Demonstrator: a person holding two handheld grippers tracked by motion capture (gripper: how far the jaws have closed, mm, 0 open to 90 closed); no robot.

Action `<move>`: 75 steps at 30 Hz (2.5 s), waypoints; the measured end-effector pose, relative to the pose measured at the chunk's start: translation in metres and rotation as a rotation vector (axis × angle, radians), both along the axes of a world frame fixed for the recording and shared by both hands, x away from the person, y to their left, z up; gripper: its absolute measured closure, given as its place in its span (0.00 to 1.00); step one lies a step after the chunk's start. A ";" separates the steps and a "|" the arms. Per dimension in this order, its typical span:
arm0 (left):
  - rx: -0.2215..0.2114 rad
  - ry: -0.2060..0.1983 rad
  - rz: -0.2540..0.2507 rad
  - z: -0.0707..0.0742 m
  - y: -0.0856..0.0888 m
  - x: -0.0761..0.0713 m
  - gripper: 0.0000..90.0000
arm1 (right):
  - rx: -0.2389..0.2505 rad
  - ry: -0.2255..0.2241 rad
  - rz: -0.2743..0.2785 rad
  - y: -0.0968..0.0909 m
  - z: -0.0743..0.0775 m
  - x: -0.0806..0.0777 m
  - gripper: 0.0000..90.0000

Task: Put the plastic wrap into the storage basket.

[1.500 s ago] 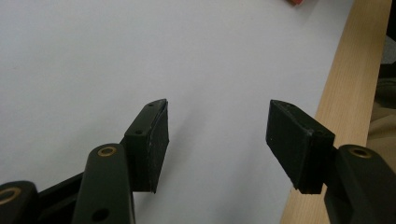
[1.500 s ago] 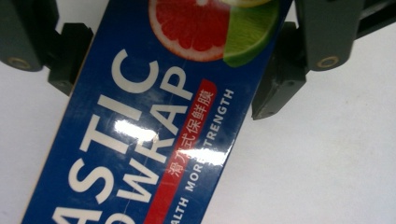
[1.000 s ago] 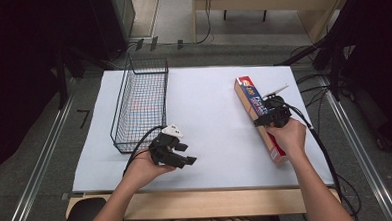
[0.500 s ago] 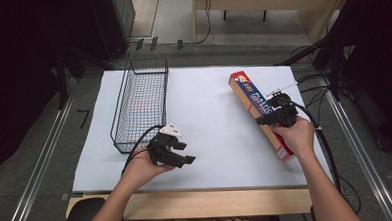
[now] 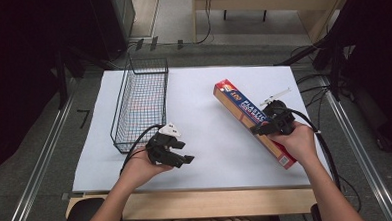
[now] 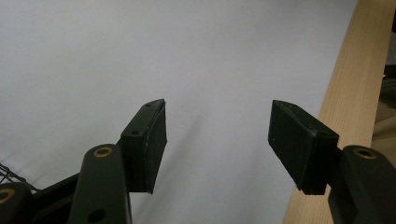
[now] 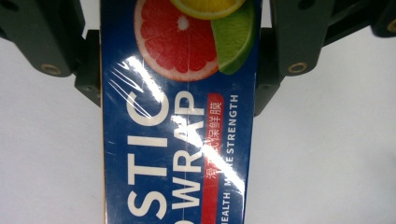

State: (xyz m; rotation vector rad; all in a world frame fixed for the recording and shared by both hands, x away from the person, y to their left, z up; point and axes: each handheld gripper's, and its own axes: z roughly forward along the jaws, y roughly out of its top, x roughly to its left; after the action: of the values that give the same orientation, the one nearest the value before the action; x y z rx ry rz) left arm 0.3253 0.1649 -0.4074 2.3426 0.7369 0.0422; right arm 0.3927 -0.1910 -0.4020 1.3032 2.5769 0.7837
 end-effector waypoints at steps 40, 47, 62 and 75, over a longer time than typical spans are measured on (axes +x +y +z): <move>-0.029 -0.047 -0.083 0.031 0.008 -0.008 0.35 | -0.015 -0.005 0.559 0.020 -0.010 -0.049 0.46; -0.031 -0.042 -0.106 0.043 -0.001 -0.012 0.30 | -0.023 -0.037 0.662 0.033 -0.010 -0.060 0.46; 0.084 -0.110 -0.277 0.037 -0.025 -0.023 0.25 | -0.087 -0.030 0.818 0.072 -0.009 -0.081 0.46; 0.169 -0.108 -0.360 0.027 -0.054 -0.029 0.25 | -0.079 -0.063 0.874 0.092 0.000 -0.087 0.46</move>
State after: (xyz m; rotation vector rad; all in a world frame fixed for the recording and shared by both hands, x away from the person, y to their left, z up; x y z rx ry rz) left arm 0.2964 0.1113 -0.3803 2.5769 0.2595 0.0744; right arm 0.3058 -0.0992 -0.4024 0.0587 3.0429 0.7798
